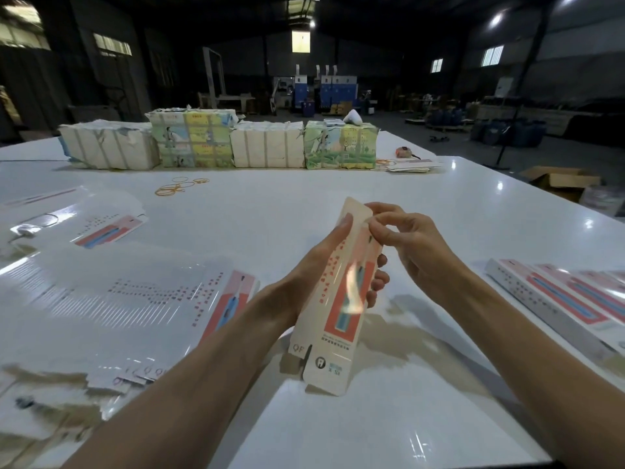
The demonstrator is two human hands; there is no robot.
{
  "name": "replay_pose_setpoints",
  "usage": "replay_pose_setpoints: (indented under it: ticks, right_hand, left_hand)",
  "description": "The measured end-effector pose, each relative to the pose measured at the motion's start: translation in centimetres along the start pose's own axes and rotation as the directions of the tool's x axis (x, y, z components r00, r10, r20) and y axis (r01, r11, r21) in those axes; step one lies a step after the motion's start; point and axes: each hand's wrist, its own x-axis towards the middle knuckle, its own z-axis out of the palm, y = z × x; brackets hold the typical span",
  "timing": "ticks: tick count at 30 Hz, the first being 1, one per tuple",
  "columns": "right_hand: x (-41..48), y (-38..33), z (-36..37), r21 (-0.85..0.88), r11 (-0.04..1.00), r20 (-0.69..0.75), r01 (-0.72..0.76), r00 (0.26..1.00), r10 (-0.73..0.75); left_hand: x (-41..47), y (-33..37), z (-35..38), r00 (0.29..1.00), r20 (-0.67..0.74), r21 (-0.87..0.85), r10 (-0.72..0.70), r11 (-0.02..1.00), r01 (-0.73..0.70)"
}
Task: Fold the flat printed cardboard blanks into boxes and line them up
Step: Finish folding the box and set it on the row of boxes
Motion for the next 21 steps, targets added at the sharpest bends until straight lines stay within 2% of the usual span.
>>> replay_pose_setpoints:
  ticks: [3, 5, 9, 12, 14, 17, 21]
  right_hand:
    - [-0.1, 0.1, 0.6, 0.092, 0.996, 0.041, -0.007, 0.999, 0.003]
    - [-0.2, 0.2, 1.2, 0.121, 0.993, 0.033, -0.007, 0.999, 0.003]
    - [-0.5, 0.5, 2.0, 0.017, 0.999, -0.053, 0.048, 0.998, -0.047]
    - [-1.0, 1.4, 2.7, -0.006, 1.0, -0.013, -0.016, 1.0, 0.016]
    - [-1.2, 1.9, 3.2, -0.025, 0.999, 0.027, -0.038, 0.999, 0.038]
    - [-1.3, 1.7, 3.6, -0.05, 0.999, -0.011, -0.007, 1.0, 0.007]
    - [-1.2, 1.6, 3.3, -0.104, 0.994, -0.094, 0.019, 0.995, -0.029]
  left_hand:
    - [0.3, -0.2, 0.8, 0.996, -0.082, -0.027, -0.03, 0.999, 0.028]
    - [0.6, -0.5, 1.3, 0.994, -0.101, -0.104, -0.04, 0.994, 0.029]
    - [0.3, -0.5, 0.7, 0.992, -0.123, -0.29, 0.039, 0.954, -0.073]
    - [0.1, -0.5, 0.0, 0.984, -0.158, -0.334, 0.08, 0.933, -0.13]
    - [0.1, -1.0, -0.1, 0.973, -0.212, -0.309, 0.091, 0.938, -0.155]
    - [0.3, -1.5, 0.0, 0.937, -0.327, -0.185, 0.122, 0.964, -0.19]
    - [0.9, -1.6, -0.3, 0.794, -0.505, 0.112, 0.337, 0.938, -0.327]
